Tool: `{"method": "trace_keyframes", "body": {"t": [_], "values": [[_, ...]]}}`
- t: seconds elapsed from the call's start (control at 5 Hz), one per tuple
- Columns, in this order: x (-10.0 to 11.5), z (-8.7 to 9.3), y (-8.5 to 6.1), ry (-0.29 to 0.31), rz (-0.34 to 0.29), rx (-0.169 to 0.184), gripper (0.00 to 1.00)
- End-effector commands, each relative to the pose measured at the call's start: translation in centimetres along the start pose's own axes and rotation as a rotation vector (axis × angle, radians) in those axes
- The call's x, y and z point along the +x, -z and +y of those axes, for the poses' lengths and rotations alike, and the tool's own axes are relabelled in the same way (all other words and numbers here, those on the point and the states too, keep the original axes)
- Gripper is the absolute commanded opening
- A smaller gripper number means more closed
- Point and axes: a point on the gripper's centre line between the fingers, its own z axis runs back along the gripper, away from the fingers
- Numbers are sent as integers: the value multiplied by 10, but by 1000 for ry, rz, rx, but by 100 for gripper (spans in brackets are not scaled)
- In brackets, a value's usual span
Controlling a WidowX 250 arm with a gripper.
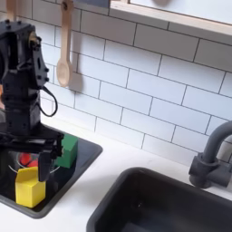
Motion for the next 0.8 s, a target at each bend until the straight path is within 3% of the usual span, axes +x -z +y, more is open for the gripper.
{"method": "trace_keyframes", "body": {"t": [0.0, 0.6], "values": [[2, 0, 2, -27, -6, -1, 100], [5, -3, 6, -36, -13, 1, 100]]}}
